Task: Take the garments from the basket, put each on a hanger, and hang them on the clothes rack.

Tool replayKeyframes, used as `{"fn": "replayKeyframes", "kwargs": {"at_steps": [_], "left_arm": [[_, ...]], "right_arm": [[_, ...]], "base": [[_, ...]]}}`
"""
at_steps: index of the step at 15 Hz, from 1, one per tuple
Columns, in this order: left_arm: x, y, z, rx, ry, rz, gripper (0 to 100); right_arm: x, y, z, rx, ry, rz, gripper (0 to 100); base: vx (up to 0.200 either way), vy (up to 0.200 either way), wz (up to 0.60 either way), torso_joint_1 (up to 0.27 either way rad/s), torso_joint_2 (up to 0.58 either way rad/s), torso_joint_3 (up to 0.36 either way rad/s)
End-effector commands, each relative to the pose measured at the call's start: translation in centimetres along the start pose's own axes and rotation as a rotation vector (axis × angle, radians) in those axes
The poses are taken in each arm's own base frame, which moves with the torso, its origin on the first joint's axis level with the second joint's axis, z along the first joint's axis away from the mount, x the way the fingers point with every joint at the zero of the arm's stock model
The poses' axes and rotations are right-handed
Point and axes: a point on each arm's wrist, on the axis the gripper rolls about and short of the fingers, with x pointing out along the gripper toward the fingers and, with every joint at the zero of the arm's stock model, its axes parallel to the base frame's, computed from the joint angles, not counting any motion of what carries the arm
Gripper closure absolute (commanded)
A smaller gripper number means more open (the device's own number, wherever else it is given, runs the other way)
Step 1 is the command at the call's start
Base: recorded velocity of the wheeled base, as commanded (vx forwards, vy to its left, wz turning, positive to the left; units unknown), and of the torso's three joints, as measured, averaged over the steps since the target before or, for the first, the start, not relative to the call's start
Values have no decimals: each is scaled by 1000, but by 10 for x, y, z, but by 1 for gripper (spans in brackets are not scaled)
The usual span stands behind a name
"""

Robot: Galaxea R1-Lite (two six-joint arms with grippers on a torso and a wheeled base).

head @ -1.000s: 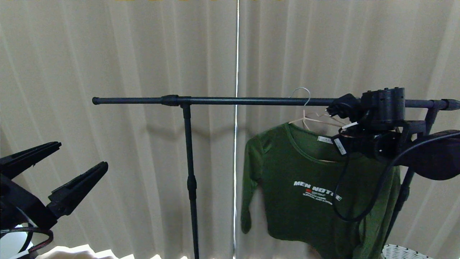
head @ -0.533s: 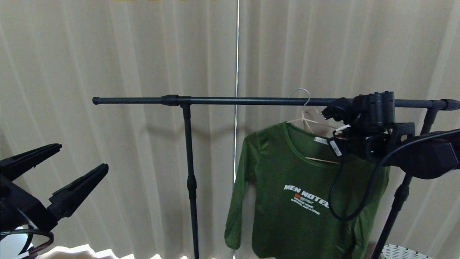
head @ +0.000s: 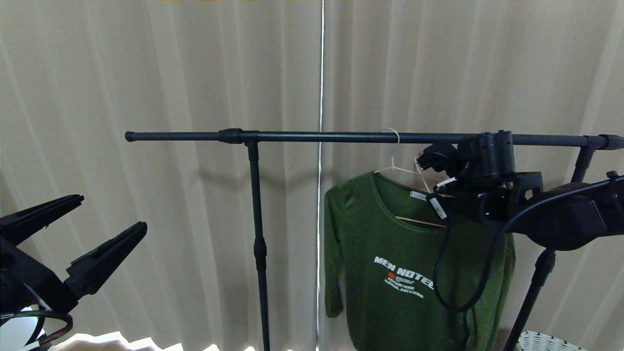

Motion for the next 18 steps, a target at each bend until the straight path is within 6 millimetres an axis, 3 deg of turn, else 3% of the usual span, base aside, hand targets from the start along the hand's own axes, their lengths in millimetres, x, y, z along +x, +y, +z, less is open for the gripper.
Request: {"fn": "replayKeyframes", "kwargs": {"at_steps": [1,3,4,12,18], "left_arm": [[0,0,0,0,0,0,0],[0,0,0,0,1,0,0],[0,0,0,0,1,-1,0],[1,0,0,0,3,-2,0],[1,0,0,0,3,0,0]], "right_arm": [[1,6,0,-10,-2,11,100],[-1,5,1,-10,-2,11,100],[-1,4,1,-10,-3,12,0],[-8,5,10,59,-117,7,0],[-11,10,2,81,-169,41,0]], "base": [[0,0,0,0,0,0],[0,0,0,0,0,0],[0,0,0,0,0,0],[0,0,0,0,0,0],[0,0,0,0,0,0]]}}
